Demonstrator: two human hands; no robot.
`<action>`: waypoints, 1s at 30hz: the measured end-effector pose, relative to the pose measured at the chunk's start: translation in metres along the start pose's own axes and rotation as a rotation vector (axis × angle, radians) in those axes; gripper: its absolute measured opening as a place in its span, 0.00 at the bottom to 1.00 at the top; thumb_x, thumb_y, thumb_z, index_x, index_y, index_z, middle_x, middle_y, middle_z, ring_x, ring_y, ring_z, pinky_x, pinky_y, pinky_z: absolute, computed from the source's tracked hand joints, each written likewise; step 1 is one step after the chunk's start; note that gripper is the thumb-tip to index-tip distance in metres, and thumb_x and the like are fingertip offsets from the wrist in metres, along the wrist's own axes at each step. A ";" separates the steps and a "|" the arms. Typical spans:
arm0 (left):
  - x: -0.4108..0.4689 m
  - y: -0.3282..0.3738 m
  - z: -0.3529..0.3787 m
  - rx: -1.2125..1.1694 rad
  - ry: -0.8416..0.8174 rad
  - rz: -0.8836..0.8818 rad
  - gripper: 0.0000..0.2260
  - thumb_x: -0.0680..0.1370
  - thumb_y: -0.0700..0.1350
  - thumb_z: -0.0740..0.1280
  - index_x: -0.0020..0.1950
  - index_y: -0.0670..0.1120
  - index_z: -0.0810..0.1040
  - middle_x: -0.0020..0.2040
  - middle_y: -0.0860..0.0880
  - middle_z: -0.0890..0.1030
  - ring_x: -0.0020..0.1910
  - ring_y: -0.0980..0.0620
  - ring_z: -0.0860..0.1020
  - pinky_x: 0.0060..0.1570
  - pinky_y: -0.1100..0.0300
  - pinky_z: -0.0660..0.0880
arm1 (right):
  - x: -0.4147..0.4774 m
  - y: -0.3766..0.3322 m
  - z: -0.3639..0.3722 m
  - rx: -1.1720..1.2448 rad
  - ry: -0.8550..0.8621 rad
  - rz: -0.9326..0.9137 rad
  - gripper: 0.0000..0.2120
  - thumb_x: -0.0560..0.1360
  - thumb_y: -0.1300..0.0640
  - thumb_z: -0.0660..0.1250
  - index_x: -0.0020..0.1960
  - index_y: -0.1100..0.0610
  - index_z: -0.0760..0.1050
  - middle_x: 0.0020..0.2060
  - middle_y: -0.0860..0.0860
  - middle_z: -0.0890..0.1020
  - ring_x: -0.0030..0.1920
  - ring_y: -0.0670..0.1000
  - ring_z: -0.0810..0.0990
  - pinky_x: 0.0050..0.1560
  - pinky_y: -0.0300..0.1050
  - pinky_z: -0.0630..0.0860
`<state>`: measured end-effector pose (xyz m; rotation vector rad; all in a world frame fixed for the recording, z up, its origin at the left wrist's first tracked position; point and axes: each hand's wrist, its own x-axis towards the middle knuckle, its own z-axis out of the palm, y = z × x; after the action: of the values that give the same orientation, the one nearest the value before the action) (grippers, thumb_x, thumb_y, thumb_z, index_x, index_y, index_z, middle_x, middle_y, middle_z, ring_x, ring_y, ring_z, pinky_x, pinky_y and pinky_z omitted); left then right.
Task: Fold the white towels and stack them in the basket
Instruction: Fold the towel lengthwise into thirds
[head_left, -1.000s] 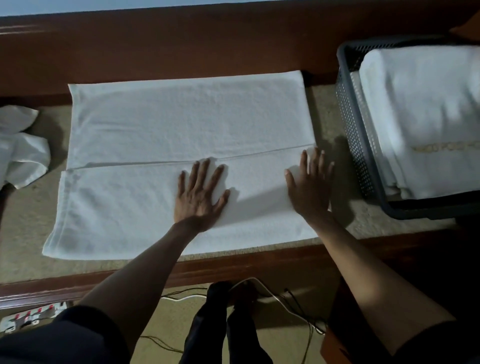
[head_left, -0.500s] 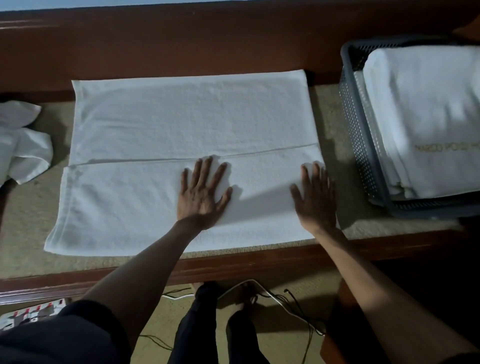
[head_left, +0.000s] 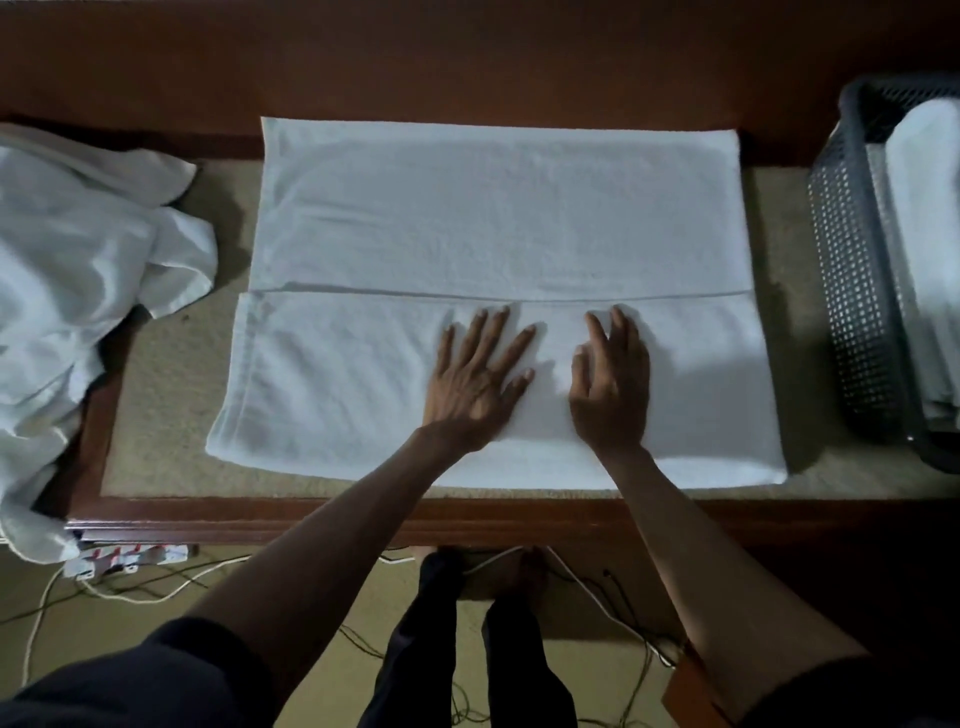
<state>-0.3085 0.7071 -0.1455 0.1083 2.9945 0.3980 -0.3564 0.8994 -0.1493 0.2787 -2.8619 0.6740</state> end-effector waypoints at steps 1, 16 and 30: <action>-0.005 -0.016 -0.004 0.006 0.008 -0.007 0.27 0.86 0.63 0.46 0.84 0.60 0.46 0.85 0.50 0.45 0.83 0.48 0.43 0.80 0.40 0.43 | 0.001 -0.002 0.000 -0.036 -0.025 0.004 0.21 0.84 0.54 0.58 0.75 0.57 0.70 0.77 0.58 0.66 0.79 0.56 0.61 0.76 0.56 0.62; -0.053 -0.194 -0.063 0.034 0.045 -0.221 0.28 0.85 0.62 0.47 0.84 0.59 0.46 0.85 0.49 0.47 0.83 0.47 0.46 0.80 0.40 0.47 | 0.007 -0.012 -0.007 -0.115 -0.144 0.091 0.23 0.84 0.49 0.58 0.77 0.53 0.64 0.78 0.54 0.64 0.79 0.56 0.59 0.76 0.56 0.59; 0.107 -0.151 -0.110 -0.151 0.179 -0.260 0.26 0.84 0.56 0.60 0.79 0.44 0.65 0.79 0.42 0.66 0.77 0.41 0.65 0.73 0.44 0.64 | 0.161 -0.031 0.004 0.033 -0.126 -0.017 0.23 0.76 0.62 0.67 0.69 0.67 0.71 0.66 0.63 0.75 0.68 0.65 0.72 0.67 0.58 0.71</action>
<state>-0.4365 0.5425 -0.0913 -0.3436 3.0792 0.6306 -0.5050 0.8484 -0.1037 0.3621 -2.9661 0.7266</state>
